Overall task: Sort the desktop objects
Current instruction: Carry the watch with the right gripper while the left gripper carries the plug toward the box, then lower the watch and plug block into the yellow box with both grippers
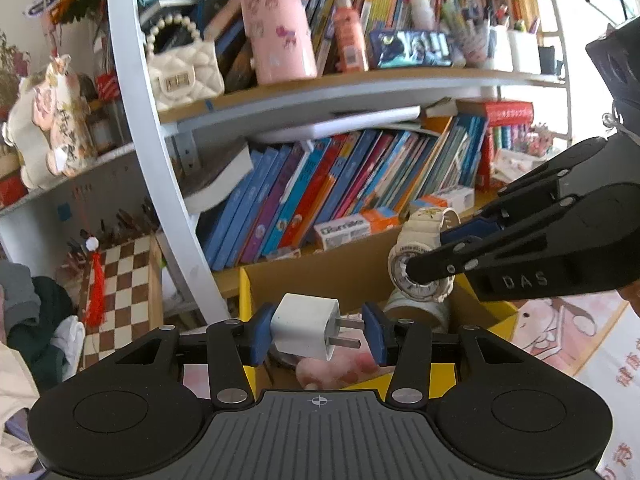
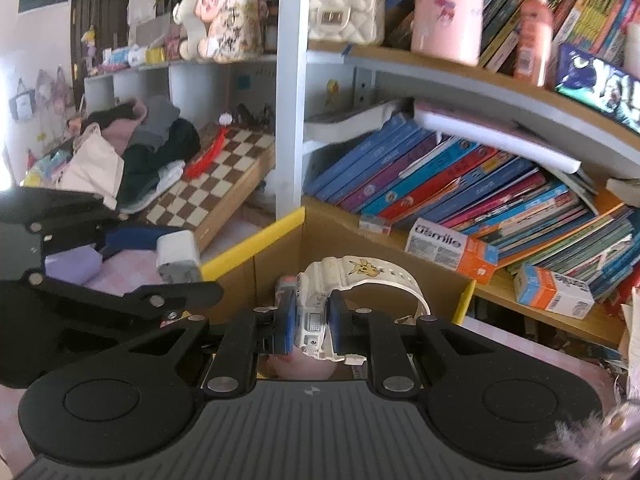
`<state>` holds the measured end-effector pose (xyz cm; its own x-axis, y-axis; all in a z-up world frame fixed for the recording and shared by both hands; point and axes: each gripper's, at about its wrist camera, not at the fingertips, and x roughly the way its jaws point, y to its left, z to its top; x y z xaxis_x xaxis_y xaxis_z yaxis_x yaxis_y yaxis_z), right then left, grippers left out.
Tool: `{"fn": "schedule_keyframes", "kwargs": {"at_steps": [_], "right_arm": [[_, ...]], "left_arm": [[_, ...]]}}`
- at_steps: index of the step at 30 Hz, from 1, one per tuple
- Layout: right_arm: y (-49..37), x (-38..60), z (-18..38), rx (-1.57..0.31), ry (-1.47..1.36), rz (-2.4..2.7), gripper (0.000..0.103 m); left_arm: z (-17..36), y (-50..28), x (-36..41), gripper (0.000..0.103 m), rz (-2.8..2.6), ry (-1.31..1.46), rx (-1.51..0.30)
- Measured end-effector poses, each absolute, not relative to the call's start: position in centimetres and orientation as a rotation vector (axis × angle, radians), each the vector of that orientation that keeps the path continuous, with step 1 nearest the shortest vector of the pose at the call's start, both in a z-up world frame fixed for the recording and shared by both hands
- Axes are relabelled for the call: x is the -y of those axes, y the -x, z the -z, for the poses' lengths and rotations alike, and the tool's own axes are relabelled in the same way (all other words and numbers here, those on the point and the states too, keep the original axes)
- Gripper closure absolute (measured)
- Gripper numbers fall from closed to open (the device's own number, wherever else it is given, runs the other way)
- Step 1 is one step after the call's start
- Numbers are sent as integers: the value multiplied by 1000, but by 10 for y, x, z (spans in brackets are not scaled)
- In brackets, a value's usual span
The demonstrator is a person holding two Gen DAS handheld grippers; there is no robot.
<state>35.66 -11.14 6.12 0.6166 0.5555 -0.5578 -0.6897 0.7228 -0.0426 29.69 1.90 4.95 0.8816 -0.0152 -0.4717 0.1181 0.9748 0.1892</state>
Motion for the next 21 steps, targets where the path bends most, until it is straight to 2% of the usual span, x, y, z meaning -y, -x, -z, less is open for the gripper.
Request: {"fn": "schedule_keyframes", "kwargs": {"at_steps": [21], "right_arm": [[-394, 92, -10, -686, 334, -782, 86]], "left_arm": [[-1, -352, -36, 57, 50, -211, -655]]}}
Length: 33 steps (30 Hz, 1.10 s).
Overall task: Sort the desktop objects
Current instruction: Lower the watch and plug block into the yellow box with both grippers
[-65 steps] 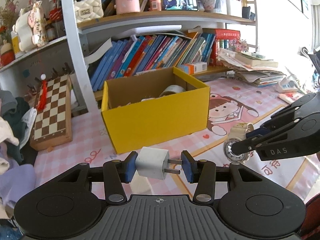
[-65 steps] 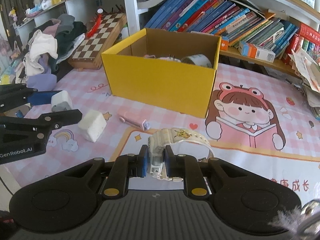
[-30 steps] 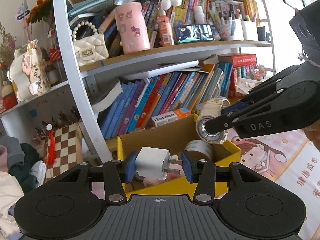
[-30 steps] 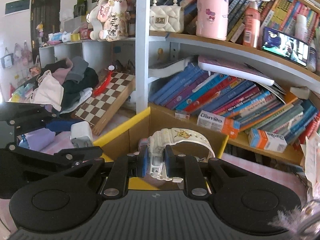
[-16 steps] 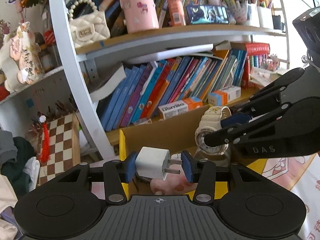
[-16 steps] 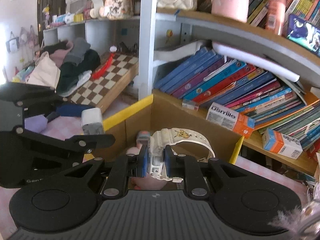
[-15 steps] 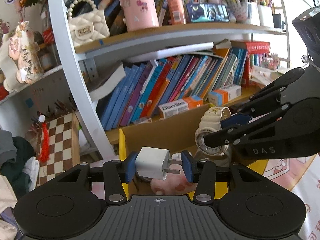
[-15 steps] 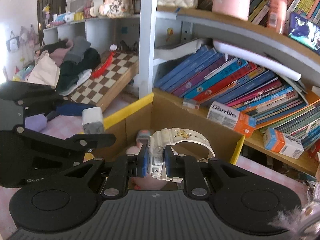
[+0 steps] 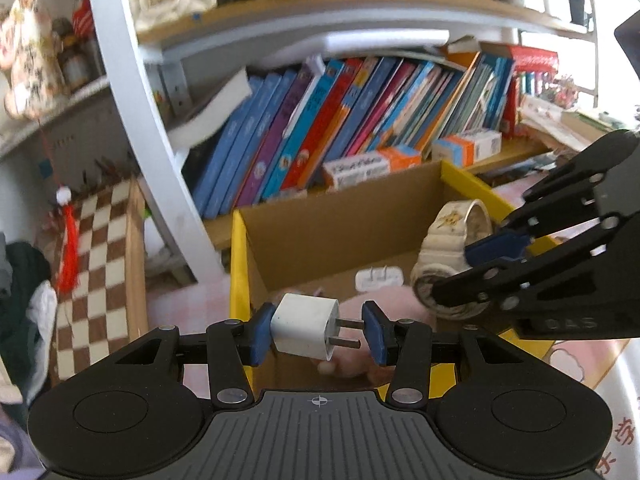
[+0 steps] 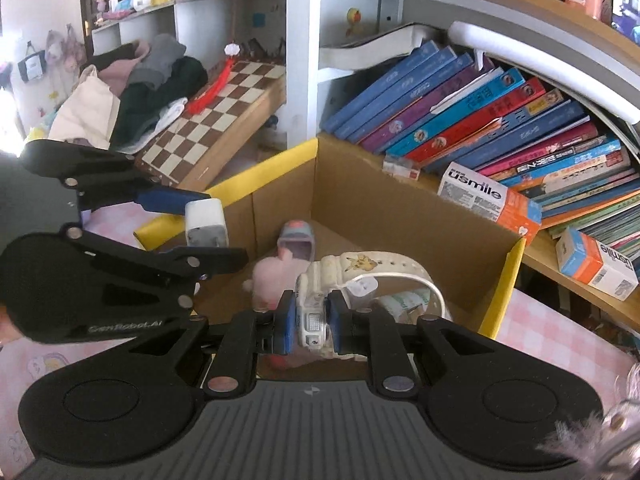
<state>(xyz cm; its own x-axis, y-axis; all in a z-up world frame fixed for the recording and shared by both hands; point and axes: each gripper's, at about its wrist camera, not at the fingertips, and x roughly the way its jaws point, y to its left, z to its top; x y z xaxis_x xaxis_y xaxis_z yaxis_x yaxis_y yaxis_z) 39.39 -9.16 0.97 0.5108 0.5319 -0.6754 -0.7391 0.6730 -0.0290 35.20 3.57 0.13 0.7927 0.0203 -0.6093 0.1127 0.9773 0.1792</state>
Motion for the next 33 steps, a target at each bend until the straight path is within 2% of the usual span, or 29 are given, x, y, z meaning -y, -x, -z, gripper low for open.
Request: {"fn": "schedule_keyframes", "kwargs": {"at_steps": [11, 18, 23, 33], "right_arm": [[-407, 82, 6, -724, 390, -840, 83], [-423, 94, 15, -817, 253, -846, 79], [-434, 108, 25, -924, 90, -826, 81], [-434, 112, 23, -940, 111, -859, 84]], "left_arm": [[12, -366, -46, 57, 70, -150, -719], [13, -368, -50, 57, 96, -117, -737], [13, -368, -49, 57, 96, -118, -739], [12, -363, -48, 57, 99, -69, -766]]}}
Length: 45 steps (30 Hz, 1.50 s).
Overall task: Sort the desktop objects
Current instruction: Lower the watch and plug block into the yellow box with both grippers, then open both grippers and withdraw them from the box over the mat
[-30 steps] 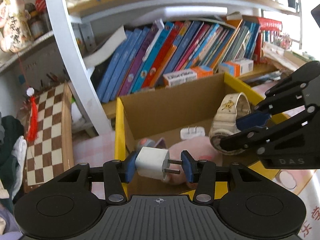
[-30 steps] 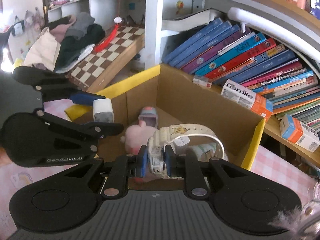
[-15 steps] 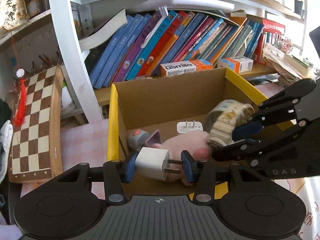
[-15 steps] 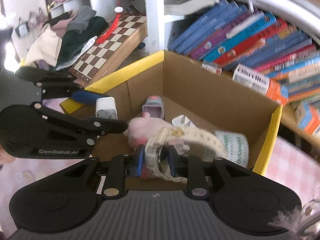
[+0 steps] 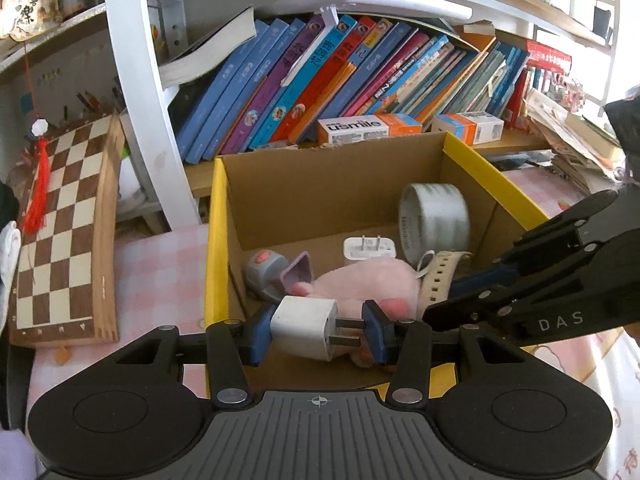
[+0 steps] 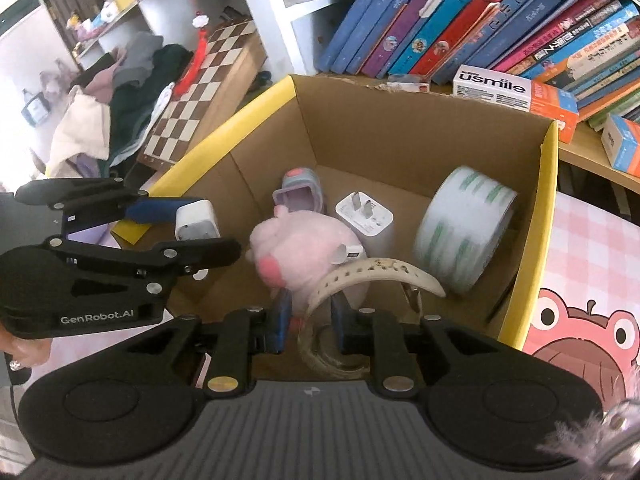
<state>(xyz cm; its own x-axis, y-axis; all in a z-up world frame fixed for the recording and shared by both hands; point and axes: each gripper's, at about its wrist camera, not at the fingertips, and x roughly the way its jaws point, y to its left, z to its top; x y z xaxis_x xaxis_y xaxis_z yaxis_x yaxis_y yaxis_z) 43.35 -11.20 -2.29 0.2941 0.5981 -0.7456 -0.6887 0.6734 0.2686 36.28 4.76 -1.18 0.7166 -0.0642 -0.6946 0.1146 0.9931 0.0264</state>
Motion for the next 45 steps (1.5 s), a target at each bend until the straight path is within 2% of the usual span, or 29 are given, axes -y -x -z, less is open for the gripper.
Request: {"fn": "schedule_keyframes", "kwargs": {"at_steps": [14, 18, 19, 20, 22, 29, 32, 34, 45], "right_arm": [[-431, 113, 21, -950, 120, -870, 81], [-428, 117, 15, -938, 87, -867, 61], [-425, 117, 12, -933, 86, -871, 59], [-423, 117, 10, -927, 88, -874, 59], [-418, 118, 4, -916, 89, -879, 56], [-399, 127, -14, -877, 68, -862, 54], [-389, 131, -20, -858, 74, -855, 48], [-380, 133, -23, -842, 89, -847, 46], [-333, 144, -32, -796, 122, -793, 37]], "left_arm": [[9, -355, -45, 55, 93, -81, -757], [5, -350, -44, 42, 85, -100, -740], [4, -348, -44, 33, 83, -105, -734], [3, -346, -43, 30, 83, -109, -728], [1, -341, -41, 28, 84, -117, -718], [-9, -324, -40, 27, 74, -122, -689], [-16, -313, -40, 26, 68, -128, -673], [-20, -303, -40, 19, 66, -128, -662], [-38, -247, -36, 16, 85, -151, -609]]}}
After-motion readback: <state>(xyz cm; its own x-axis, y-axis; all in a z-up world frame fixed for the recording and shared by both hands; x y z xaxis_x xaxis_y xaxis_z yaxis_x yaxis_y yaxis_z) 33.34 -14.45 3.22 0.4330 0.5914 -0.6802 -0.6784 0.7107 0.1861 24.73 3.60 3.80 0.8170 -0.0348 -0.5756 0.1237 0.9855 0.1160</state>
